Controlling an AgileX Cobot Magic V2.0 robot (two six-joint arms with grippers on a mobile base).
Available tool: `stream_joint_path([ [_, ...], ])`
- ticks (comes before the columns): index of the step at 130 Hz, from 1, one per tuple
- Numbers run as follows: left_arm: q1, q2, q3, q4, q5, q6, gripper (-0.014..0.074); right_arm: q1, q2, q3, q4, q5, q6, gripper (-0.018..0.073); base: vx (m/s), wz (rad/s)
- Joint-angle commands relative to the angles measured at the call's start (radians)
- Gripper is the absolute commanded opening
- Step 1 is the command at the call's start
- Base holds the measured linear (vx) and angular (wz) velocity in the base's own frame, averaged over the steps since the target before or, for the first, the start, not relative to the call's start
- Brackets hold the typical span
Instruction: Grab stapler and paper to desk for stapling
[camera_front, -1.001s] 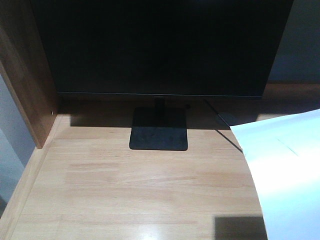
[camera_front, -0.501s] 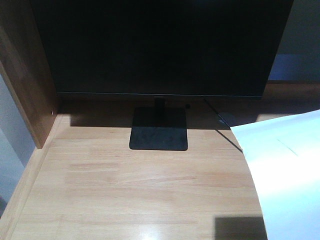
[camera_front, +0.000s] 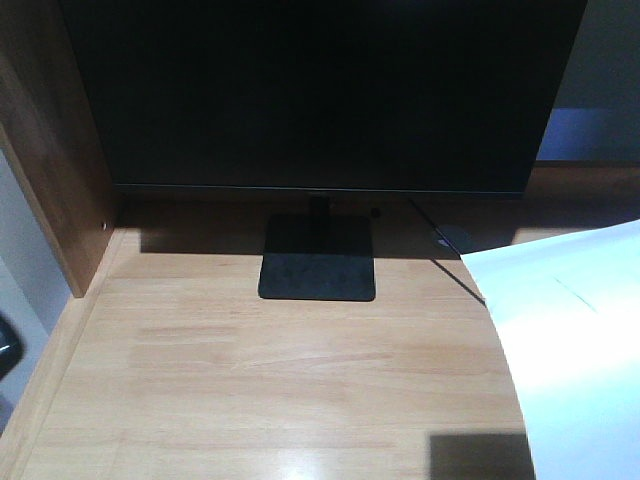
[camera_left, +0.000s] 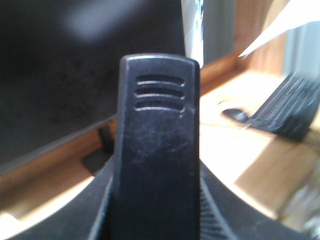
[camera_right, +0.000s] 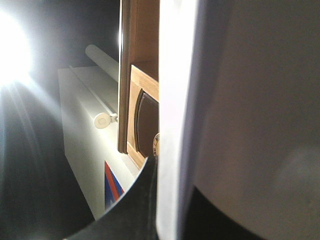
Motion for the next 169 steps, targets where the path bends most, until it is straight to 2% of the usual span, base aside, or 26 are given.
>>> stream_joint_path([
  [1,-0.005,0.1,-0.027,-0.102,-0.185,0.1,-0.0006,-0.008,0.012,-0.026,-0.001,-0.043,-0.009,-0.0006,0.0,0.0],
  [13,-0.005,0.194,-0.027,-0.204,-0.236,0.201,-0.0006,-0.008,0.012,-0.026,-0.001,-0.043,-0.009,-0.0006,0.0,0.0],
  [43,-0.002,0.417,-0.027,-0.464,-0.337,0.548,-0.0006,-0.008,0.012,-0.026,-0.001,-0.041,-0.009,-0.0006,0.0,0.0],
  [58,0.028,0.503,-0.027,-0.592,-0.342,0.713,-0.0006,-0.008,0.012,-0.026,-0.001,-0.041,-0.009,-0.0006,0.0,0.0],
  [67,0.057,0.556,-0.027,-0.669,-0.331,0.802,-0.0006,-0.008,0.012,-0.026,-0.001,-0.041,-0.009,-0.0006,0.0,0.0],
  [84,0.125,0.638,-0.027,-0.769,-0.267,0.958,-0.0006,-0.008,0.012,-0.026,-0.001,-0.041,-0.009,-0.0006,0.0,0.0],
  [109,0.253,0.764,-0.027,-0.923,-0.077,1.179,-0.0006,-0.008,0.012,-0.026,-0.001,-0.041,-0.009,-0.0006,0.0,0.0],
  [127,0.339,0.849,-0.028,-0.982,0.056,1.34,-0.0006,-0.008,0.012,-0.026,-0.001,-0.041,-0.009,-0.0006,0.0,0.0],
  [140,0.389,0.911,-0.038,-0.986,0.136,1.458,-0.0006,-0.008,0.012,-0.026,-0.001,-0.041,-0.009,-0.0006,0.0,0.0],
  [157,0.433,0.995,-0.079,-0.982,0.254,1.595,-0.0006,-0.008,0.012,-0.026,-0.001,-0.041,-0.009,-0.0006,0.0,0.0],
  [169,0.446,1.065,-0.119,-0.981,0.317,1.66,-0.0006,-0.008,0.012,-0.026,-0.001,-0.041,-0.009,-0.0006,0.0,0.0],
])
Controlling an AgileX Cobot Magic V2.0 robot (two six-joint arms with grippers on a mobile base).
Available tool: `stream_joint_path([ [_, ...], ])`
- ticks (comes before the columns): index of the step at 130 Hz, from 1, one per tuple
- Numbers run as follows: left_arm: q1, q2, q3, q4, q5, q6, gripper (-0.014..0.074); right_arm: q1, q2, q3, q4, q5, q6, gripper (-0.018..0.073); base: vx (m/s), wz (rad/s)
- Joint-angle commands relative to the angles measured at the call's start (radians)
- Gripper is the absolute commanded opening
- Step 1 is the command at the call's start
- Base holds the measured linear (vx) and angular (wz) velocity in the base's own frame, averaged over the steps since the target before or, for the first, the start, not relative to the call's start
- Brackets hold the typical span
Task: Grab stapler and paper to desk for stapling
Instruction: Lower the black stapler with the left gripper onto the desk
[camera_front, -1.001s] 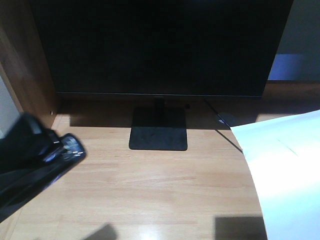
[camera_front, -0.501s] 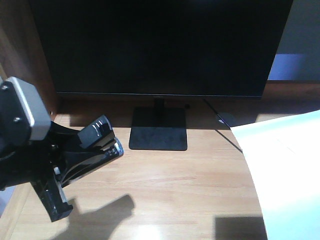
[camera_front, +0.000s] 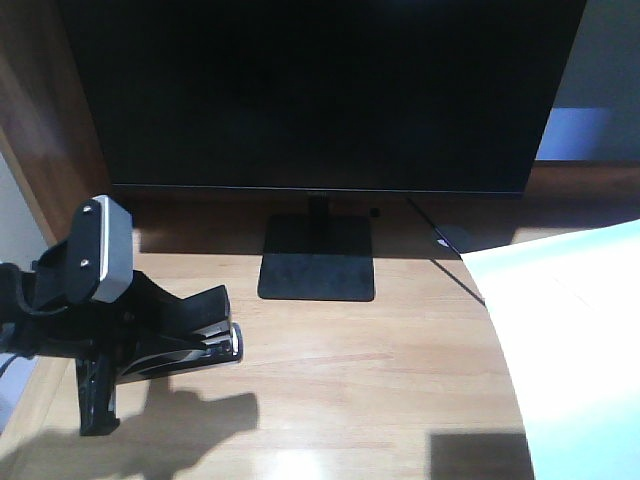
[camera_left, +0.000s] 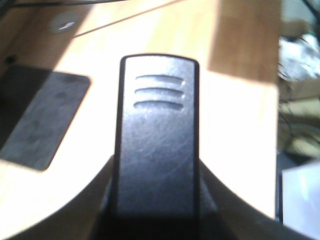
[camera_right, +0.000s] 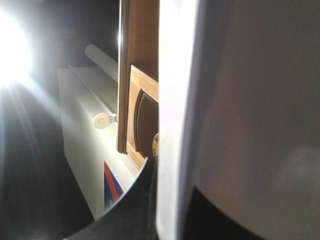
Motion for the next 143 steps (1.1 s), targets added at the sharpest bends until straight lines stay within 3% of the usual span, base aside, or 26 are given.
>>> stream_joint_path([
  [1,0.016,0.039,-0.074,-0.09,0.099,0.1,-0.0006,-0.008,0.012,-0.026,-0.001,-0.041,-0.009,-0.0006,0.0,0.0],
  [36,0.008,0.238,-0.173,-0.091,0.186,0.215,-0.0006,-0.008,0.012,-0.026,-0.001,-0.041,-0.009,-0.0006,0.0,0.0],
  [89,-0.085,0.481,-0.203,-0.117,0.133,0.215,-0.0006,-0.008,0.012,-0.026,-0.001,-0.044,-0.009,-0.0006,0.0,0.0],
  [143,-0.096,0.61,-0.203,-0.116,0.029,0.215,-0.0006,-0.008,0.012,-0.026,-0.001,-0.044,-0.009,-0.0006,0.0,0.0],
])
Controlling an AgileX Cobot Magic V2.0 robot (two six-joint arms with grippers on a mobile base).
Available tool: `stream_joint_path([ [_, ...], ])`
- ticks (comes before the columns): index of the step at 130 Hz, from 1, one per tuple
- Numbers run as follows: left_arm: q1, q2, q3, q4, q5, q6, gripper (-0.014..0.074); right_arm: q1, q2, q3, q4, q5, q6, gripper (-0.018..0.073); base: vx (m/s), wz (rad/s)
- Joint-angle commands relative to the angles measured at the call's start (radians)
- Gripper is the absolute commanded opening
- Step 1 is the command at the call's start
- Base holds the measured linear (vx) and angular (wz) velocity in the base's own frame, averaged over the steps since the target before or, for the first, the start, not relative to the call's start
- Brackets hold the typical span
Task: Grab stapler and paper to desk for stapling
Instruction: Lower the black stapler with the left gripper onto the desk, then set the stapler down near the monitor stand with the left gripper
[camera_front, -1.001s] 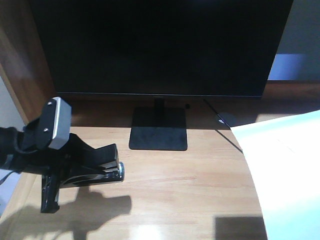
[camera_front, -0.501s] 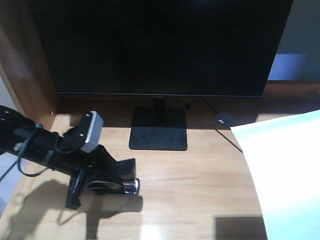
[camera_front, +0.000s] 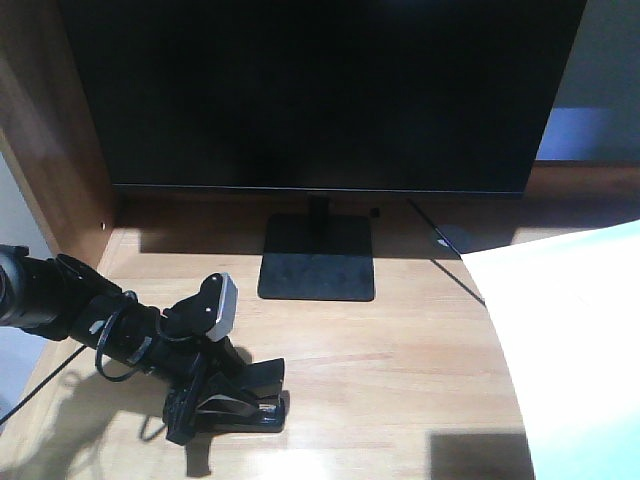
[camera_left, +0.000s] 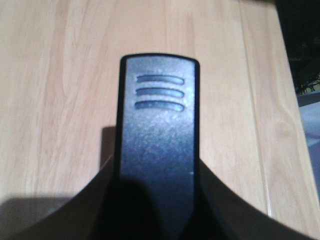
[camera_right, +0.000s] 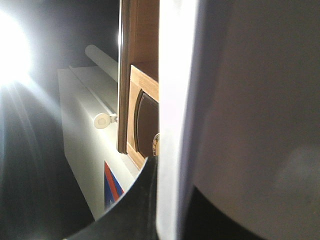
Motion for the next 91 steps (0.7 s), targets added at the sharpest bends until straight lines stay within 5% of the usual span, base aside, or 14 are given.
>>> stream_joint_path([
  [1,-0.006,-0.035,-0.027,-0.071,0.04,0.02,-0.0006,-0.008,0.012,-0.026,-0.001,-0.044,-0.009,-0.0006,0.0,0.0],
  [45,-0.006,-0.027,-0.027,-0.06,0.031,0.02,0.0038,-0.008,0.012,-0.026,-0.001,-0.044,-0.009,-0.0006,0.0,0.0],
  [91,-0.004,-0.027,-0.027,-0.053,0.028,0.01,0.0417,-0.008,0.012,-0.026,-0.001,-0.042,-0.009,-0.0006,0.0,0.0],
])
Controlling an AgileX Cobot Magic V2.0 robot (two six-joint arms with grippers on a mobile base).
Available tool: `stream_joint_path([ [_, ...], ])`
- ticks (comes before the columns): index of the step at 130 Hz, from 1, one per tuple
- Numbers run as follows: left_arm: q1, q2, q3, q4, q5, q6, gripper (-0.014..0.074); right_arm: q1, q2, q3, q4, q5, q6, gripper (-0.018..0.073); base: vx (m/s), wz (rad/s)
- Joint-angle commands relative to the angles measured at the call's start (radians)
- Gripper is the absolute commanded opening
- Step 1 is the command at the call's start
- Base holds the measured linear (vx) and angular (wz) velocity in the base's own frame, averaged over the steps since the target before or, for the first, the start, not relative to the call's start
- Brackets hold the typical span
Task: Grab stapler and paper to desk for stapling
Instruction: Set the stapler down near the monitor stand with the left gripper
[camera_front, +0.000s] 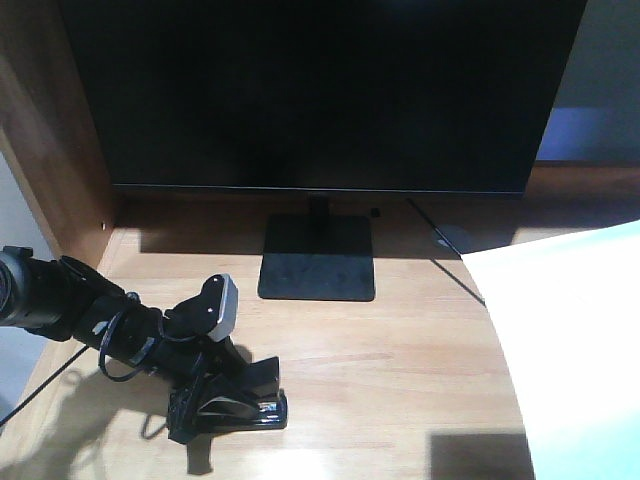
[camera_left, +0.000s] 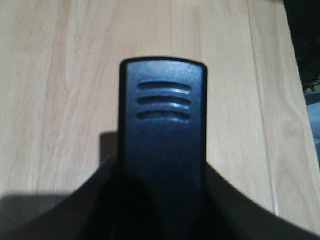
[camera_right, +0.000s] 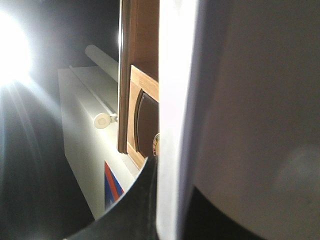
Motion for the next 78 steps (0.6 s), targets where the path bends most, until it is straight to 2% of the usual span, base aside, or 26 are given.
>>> stream_joint_path([
  [1,-0.003,-0.045,-0.021,-0.05,0.037,0.002,0.0436,-0.008,0.012,-0.026,-0.001,-0.041,-0.009,-0.0006,0.0,0.0],
  [21,-0.001,-0.047,-0.021,-0.05,0.032,-0.091,0.0598,-0.008,0.012,-0.026,-0.001,-0.041,-0.009,-0.0006,0.0,0.0],
  [36,-0.001,-0.047,-0.021,-0.05,0.034,-0.118,0.0666,-0.008,0.012,-0.026,-0.001,-0.041,-0.009,-0.0006,0.0,0.0],
  [59,-0.001,-0.047,-0.021,-0.02,0.043,-0.118,0.0656,-0.008,0.012,-0.026,-0.001,-0.041,-0.009,-0.0006,0.0,0.0],
  [78,-0.001,-0.075,-0.021,0.014,0.045,-0.118,0.0601,-0.008,0.012,-0.026,-0.001,-0.041,-0.009,-0.0006,0.0,0.0],
])
